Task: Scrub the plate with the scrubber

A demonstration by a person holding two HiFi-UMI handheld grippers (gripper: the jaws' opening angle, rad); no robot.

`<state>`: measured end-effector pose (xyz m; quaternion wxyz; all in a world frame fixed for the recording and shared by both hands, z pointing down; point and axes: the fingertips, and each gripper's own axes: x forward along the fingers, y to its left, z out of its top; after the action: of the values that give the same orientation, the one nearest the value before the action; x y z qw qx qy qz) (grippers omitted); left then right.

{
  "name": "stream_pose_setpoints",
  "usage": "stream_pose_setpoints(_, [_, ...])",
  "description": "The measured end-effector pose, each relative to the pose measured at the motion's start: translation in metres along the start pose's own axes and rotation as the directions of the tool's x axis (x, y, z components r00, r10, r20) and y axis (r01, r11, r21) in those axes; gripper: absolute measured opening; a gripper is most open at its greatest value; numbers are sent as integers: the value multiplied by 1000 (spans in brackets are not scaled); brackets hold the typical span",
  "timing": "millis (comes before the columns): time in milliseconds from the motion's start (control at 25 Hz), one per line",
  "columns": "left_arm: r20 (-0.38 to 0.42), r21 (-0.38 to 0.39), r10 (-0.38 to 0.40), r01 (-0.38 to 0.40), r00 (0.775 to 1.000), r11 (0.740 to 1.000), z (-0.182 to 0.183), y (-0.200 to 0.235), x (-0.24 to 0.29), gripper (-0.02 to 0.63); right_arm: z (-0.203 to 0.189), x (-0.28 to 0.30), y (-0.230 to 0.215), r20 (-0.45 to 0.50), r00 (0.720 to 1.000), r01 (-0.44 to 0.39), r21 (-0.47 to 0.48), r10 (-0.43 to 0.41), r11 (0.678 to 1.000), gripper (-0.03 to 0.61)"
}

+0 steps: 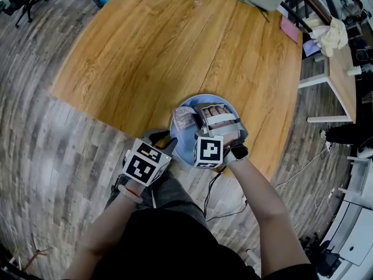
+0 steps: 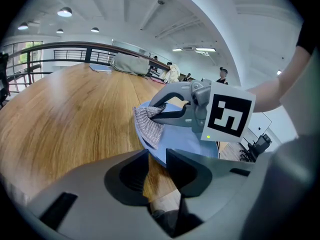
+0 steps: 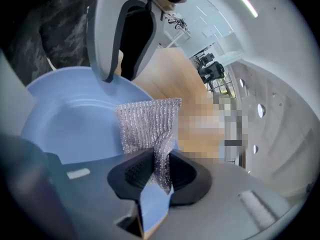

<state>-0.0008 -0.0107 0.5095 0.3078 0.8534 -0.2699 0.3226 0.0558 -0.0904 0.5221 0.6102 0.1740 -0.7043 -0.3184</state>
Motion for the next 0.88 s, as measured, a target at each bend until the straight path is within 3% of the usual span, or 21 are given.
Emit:
stream_pose_setpoints(160, [-1,1,-2,2,1000,1000,1,-1,1,106,-12,10,-12,6,997,77,-91,-77,993,77])
stream_pose_setpoints(320, [10,9,15,-15,1000,1000,5,3,2,101,-29,17,-23,13,993,117,-111,-117,987,77])
stream_pose_setpoints(640, [17,18,29,-29,999,999,4,4,2,100,-67,10,-18,-42,994,108,86,-105,990,75])
stream_pose_setpoints(880, [17,26,33,-33,999,999,4,4,3,100,-94,-7,-2,-69,996,80,281,-63,956,75])
